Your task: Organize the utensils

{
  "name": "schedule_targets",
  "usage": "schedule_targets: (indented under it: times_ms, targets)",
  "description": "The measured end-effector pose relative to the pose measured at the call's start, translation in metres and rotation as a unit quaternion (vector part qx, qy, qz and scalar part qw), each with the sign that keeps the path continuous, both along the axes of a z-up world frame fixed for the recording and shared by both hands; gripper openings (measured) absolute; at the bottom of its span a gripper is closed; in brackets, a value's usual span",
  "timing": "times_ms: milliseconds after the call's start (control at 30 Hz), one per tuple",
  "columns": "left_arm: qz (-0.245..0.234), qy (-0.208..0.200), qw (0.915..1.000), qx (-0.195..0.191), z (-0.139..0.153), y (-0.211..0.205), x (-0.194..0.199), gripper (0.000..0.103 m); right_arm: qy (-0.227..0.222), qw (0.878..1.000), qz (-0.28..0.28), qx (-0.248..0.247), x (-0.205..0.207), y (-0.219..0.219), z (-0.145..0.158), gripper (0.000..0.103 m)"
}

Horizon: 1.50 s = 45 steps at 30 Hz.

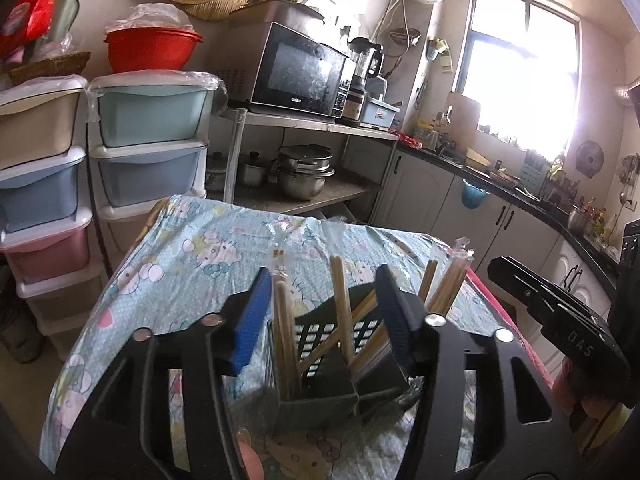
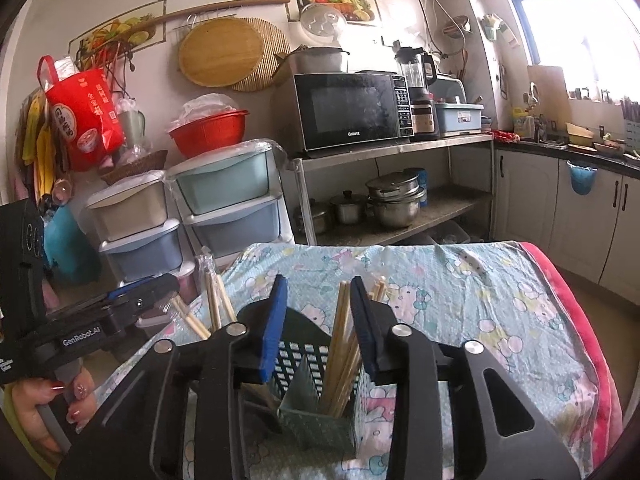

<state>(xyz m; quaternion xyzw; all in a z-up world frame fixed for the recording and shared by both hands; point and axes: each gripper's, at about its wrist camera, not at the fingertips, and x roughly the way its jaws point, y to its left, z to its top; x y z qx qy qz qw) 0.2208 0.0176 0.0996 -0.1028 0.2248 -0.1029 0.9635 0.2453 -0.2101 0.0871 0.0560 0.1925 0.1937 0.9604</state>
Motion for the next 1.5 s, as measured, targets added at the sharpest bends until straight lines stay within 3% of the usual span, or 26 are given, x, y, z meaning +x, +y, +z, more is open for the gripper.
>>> schedule_targets:
  times_ms: [267,400,733,1067,1500]
  targets:
    - [0.000,-0.001,1.0000,-0.005,-0.002,0.006,-0.023,0.082,0.006,1.000,0.011,-0.005,-0.028,-0.003,-0.008,0.051]
    - [-0.001,0.000,1.0000,-0.002,-0.007,0.006,-0.038,0.092,0.010,1.000,0.015,-0.011,-0.045,-0.004,-0.015,0.060]
    - [-0.004,0.026,0.9997,-0.002,-0.032,0.001,-0.067,0.092,0.036,0.999,0.015,-0.025,-0.080,-0.006,-0.040,0.082]
    - [0.002,0.050,0.9986,0.016,-0.064,-0.007,-0.083,0.092,0.064,0.997,0.011,-0.043,-0.097,-0.005,-0.069,0.089]
    - [0.019,0.028,0.9989,0.032,-0.098,-0.019,-0.105,0.092,0.029,0.998,-0.025,-0.056,-0.115,-0.012,-0.102,0.095]
